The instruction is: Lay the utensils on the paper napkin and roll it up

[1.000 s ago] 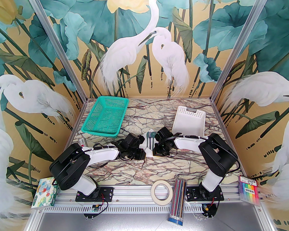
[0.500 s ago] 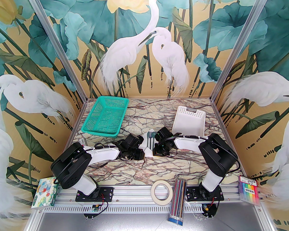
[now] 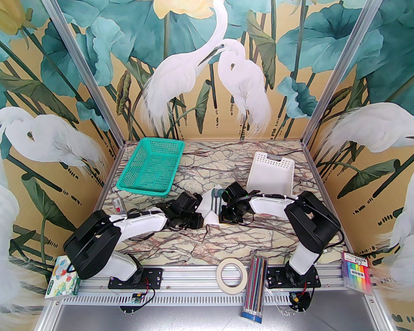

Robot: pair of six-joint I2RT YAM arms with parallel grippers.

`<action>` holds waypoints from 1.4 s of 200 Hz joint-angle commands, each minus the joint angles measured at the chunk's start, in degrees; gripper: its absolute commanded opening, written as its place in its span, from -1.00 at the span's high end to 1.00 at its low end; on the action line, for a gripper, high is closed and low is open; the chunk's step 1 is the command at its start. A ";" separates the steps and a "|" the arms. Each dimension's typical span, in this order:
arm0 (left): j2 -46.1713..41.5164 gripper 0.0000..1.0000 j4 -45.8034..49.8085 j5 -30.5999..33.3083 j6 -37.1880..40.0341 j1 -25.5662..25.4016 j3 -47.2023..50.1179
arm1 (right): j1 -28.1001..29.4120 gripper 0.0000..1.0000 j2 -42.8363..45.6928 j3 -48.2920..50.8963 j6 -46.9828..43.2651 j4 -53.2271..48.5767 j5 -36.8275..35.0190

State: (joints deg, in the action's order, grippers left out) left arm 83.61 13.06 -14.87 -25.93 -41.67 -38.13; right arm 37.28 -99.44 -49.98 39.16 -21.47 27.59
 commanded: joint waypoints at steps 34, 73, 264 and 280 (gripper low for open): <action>1.94 0.70 -5.50 -8.08 -1.11 0.32 -3.09 | 0.03 0.83 -0.98 0.24 -0.31 -3.06 -4.21; 5.32 0.70 -6.21 -4.95 -0.68 0.64 -4.97 | 0.07 0.82 -1.00 0.24 -0.35 -3.13 -3.96; 11.62 0.72 -10.77 -6.22 -2.71 1.76 -1.01 | -0.01 0.63 2.61 -2.43 -1.19 -3.21 -4.74; 11.24 0.72 -11.13 -6.44 -3.04 1.70 -0.16 | -0.21 0.56 3.86 -3.45 -1.72 -4.20 -5.31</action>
State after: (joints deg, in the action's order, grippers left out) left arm 94.61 1.80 -20.62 -27.86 -40.12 -40.42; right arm 37.26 -98.48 -51.20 38.76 -23.42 25.15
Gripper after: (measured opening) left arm 0.143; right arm 0.199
